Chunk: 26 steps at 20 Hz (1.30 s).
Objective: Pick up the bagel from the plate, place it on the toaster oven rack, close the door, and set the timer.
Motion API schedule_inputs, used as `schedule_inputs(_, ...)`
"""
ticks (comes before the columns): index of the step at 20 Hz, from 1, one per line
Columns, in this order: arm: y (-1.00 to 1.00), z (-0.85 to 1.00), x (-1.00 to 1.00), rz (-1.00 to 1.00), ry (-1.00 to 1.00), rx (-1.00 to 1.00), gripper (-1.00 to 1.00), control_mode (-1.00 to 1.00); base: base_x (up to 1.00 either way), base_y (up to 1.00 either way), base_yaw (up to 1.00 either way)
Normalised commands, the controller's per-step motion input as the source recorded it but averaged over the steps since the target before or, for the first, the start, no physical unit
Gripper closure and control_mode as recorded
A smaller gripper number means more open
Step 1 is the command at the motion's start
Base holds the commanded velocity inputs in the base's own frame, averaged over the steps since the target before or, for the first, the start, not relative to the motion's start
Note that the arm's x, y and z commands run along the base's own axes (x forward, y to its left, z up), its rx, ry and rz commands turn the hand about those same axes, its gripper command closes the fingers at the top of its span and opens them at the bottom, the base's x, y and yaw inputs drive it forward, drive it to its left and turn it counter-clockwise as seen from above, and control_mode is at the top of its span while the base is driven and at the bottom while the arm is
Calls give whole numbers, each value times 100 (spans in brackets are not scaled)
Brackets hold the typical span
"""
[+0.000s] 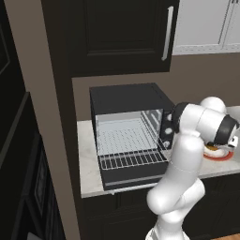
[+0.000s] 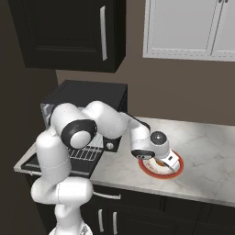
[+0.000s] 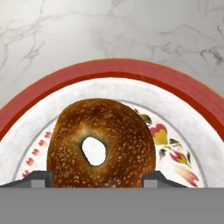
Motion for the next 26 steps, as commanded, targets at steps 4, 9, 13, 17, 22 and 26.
schedule_inputs(4,-11,-23,0,-5,0,0,-100,-100,0,0,0)
schedule_inputs(9,-4,-20,0,-4,0,0,-100,-100,0,0,0)
schedule_inputs(13,0,-17,0,-3,0,0,-100,-100,0,0,0)
schedule_inputs(17,0,-23,0,-1,0,0,-100,-100,0,0,0)
schedule_inputs(22,3,-34,0,0,-3,0,-100,-100,0,0,0)
schedule_inputs(26,24,-24,0,0,-6,0,-100,-100,0,0,0)
